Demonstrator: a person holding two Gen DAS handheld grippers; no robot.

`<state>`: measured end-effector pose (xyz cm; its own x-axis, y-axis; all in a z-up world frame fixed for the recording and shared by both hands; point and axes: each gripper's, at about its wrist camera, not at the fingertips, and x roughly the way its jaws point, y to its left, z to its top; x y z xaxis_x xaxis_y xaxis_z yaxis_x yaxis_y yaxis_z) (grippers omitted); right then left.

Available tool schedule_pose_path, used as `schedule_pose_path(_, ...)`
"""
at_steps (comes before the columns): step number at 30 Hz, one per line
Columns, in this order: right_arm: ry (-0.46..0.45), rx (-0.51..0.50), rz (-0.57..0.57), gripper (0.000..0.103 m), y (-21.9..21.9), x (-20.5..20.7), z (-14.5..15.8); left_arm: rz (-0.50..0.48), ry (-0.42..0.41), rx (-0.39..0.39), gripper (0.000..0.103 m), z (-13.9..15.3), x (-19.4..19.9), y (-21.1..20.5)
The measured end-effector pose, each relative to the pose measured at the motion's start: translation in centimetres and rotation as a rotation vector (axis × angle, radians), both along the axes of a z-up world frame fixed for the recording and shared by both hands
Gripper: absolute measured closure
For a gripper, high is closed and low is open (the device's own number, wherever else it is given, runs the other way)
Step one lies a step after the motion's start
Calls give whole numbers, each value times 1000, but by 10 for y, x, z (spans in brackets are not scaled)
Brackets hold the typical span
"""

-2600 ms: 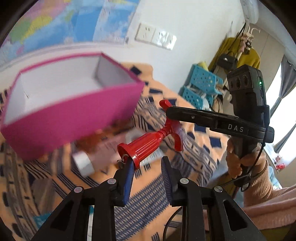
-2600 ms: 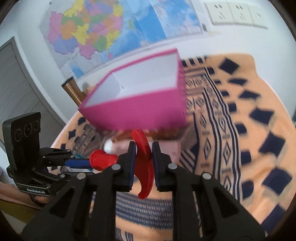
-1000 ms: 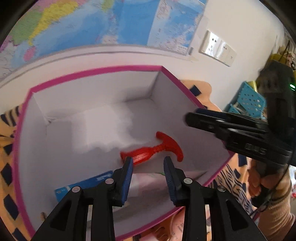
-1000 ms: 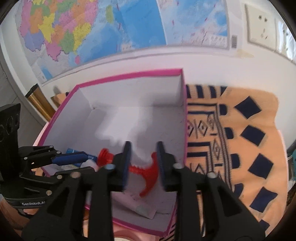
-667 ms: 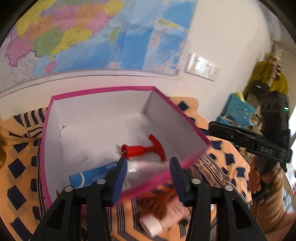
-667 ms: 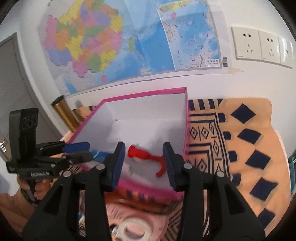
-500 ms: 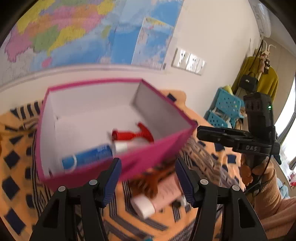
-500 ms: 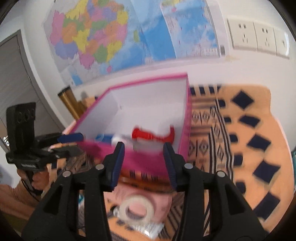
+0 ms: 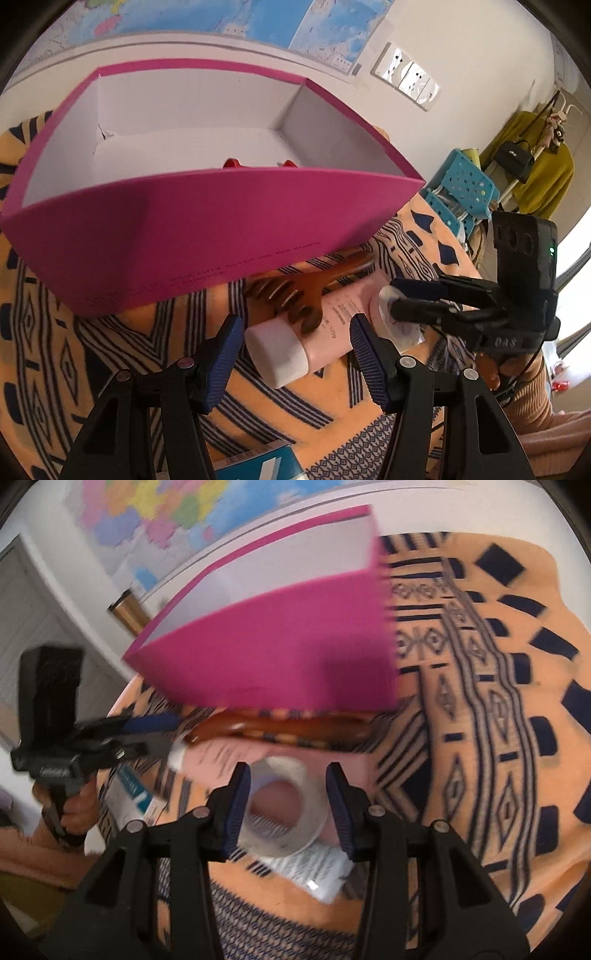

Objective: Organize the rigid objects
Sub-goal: 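Move the right gripper toward the brown comb and pink bottle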

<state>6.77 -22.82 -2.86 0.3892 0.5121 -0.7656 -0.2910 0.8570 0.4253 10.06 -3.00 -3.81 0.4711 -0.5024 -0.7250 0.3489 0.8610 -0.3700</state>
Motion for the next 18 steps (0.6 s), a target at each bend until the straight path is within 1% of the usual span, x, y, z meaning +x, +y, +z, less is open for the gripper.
schedule_pose_path(1,-2,-7,16,58,3,-1,1,2,5,0,42,-1,1,-1)
schedule_pose_path(3,-7,-6,2,58,1,1,1,-6,19,-9,42,-3,3,-1)
schedule_pose_path(7,6,40,-103,58,-21,14,-4,-12,25,3,40,-5,5,-5)
schedule_pose_path(11,41,34,-167,58,-30,30,-19,-4,47,-14,40,-7,11,-4)
schedule_pose_path(14,57,88,-187,57,-37,36,-25,-3,50,-2,40,-7,13,-7)
schedule_pose_path(18,55,99,-178,57,-33,37,-25,-17,53,34,40,-6,13,-12)
